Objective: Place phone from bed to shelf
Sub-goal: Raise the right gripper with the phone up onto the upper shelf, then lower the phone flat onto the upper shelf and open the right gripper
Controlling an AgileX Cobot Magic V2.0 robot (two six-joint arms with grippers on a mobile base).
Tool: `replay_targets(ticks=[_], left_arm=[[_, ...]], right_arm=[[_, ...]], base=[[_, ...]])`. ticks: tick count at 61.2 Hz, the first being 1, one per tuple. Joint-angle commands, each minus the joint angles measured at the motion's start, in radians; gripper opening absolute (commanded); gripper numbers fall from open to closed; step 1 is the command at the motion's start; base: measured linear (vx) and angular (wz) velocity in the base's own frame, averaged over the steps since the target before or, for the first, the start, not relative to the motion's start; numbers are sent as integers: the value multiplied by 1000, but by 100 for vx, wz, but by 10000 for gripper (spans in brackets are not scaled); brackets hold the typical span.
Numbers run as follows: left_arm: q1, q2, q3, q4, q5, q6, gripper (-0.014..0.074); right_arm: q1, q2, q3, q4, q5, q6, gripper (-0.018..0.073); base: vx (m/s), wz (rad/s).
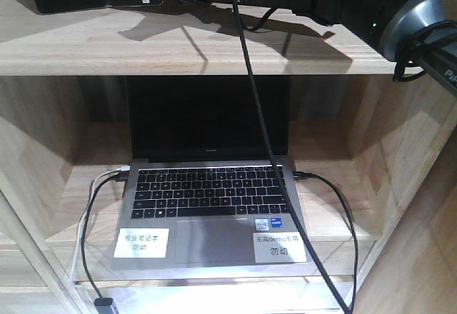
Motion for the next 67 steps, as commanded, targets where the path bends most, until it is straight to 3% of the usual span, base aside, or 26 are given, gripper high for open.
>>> replay_targets(ticks=[1, 21, 28, 67], left_arm=[[-5, -5, 3, -9, -65, -4, 1], [-5, -5, 3, -9, -65, -4, 1], [-5, -5, 3, -9, -65, -4, 1], [-5, -5, 3, -9, -65, -4, 1]], right_arm=[[-3, -51, -32, 36, -17, -16, 128], [-3, -51, -32, 36, -56, -2, 524], [-4, -51, -32, 34, -71, 21, 613], [-4, -81, -32, -53, -46, 88, 560]], base=[[0, 0], [0, 0], [0, 0], [0, 0]])
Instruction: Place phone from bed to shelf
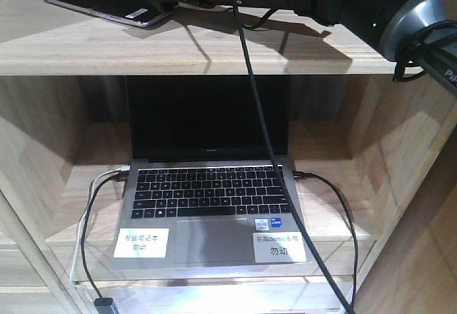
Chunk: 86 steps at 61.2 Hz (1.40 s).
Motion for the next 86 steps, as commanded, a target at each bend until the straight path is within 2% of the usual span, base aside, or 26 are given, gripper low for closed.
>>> replay_targets(ticks=[1, 13, 20, 31, 38, 45, 56, 66, 72, 86], left_arm=[[-5, -5, 3, -9, -65, -4, 1], [-5, -5, 3, -9, -65, -4, 1], [-5, -5, 3, -9, -65, -4, 1], [-5, -5, 3, -9, -65, -4, 1], [-5, -5, 3, -9, -65, -4, 1], [-5, -5, 3, -9, -65, -4, 1], [-5, -5, 3, -9, -65, -4, 1], [-5, -5, 3, -9, -65, -4, 1], [-5, -5, 3, -9, -65, -4, 1], [-5, -5, 3, -9, -65, -4, 1]], right_arm=[[-4, -82, -32, 25, -12, 5, 557], [-4, -131, -32, -59, -3, 38, 489], [-4, -157, -32, -104, 12, 45, 419], [-4, -191, -32, -120, 44, 82, 290], [-4, -213, -30, -132, 50, 110, 159], [-4, -237, -30, -191, 80, 144, -9], [-4, -264, -30, -298, 153, 208, -11], [-4, -288, -18, -321, 202, 232, -6], [-4, -333, 52, -320, 158, 242, -6], [-4, -522, 358, -318, -62, 216, -6]], base=[[0, 0], [0, 0], [0, 0], [0, 0], [0, 0], [0, 0], [0, 0], [0, 0], [0, 0], [0, 0]])
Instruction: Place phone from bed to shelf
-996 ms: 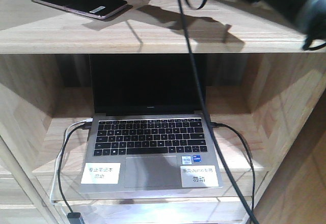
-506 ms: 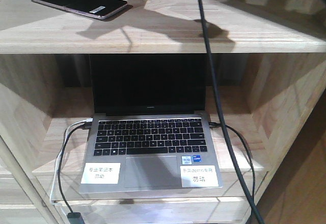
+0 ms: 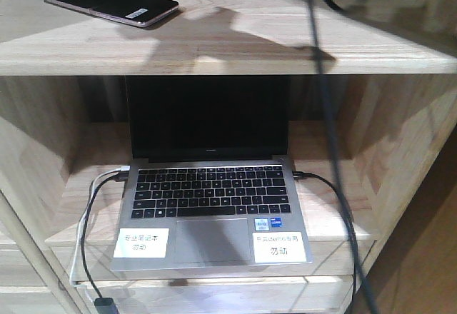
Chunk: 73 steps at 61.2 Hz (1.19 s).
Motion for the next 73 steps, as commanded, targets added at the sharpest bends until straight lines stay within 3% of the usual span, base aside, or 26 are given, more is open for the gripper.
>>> replay_targets(ticks=[1, 16, 28, 73], left_arm=[[-5, -5, 3, -9, -65, -4, 1], [-5, -5, 3, -9, -65, -4, 1], [-5, -5, 3, -9, -65, -4, 1], [-5, -5, 3, -9, -65, -4, 1]], right_arm=[[-4, -130, 102, 34, -146, -24, -6], [-4, -373, 415, 32, -329, -28, -6], [-4, -556, 621, 31, -399, -28, -6], [-4, -1176, 1129, 67, -429, -12, -4]], base=[[0, 0], [0, 0], [0, 0], [0, 0]])
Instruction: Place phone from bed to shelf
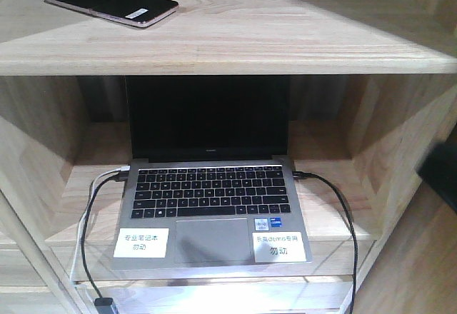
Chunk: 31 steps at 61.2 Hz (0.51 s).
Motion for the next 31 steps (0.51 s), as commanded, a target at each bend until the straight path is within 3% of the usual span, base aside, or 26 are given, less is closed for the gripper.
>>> replay_targets(ticks=[1, 31], left_arm=[[-5, -5, 3, -9, -65, -4, 1], [-5, -5, 3, -9, -65, -4, 1]], right_arm=[[-4, -42, 10, 33, -51, -3, -4], [-4, -81, 46, 44, -39, -3, -4]], base=[[0, 0], [0, 0]])
